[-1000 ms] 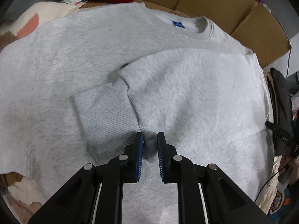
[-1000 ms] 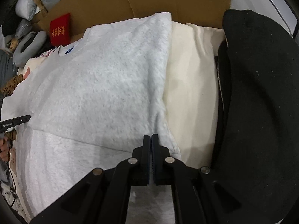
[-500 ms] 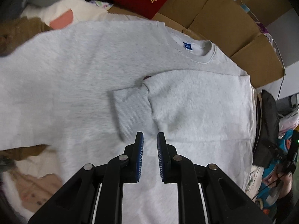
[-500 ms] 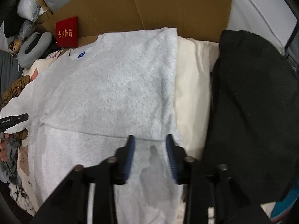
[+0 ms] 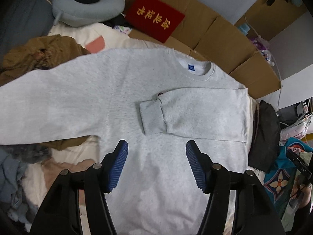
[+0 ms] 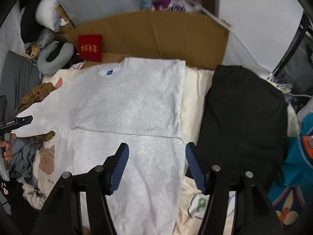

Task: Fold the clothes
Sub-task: 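Lift both grippers up away from the sweatshirt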

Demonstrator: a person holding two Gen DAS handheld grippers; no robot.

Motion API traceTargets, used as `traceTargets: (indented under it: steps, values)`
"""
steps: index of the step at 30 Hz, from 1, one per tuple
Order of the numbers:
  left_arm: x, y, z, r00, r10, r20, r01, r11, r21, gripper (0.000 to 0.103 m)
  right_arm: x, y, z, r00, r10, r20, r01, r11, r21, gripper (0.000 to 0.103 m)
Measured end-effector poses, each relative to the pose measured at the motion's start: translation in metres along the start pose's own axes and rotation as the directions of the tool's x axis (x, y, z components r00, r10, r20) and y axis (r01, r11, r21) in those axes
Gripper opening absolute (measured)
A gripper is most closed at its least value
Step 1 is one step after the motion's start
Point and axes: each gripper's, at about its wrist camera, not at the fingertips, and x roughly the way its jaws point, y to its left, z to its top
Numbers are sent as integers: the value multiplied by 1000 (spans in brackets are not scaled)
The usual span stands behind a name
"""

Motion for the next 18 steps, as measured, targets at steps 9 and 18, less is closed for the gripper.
traceTargets:
  steps: [9,18]
  values:
    - [-104,-4,-8,998,23,61,-23,1000,6,62,-89,14,8,999,-27,27,28,999,-45,59]
    - [-200,16,-36,985,121,127,-113,991,-66,62,-177,40,16,996,-36,78,43,996,-81,64]
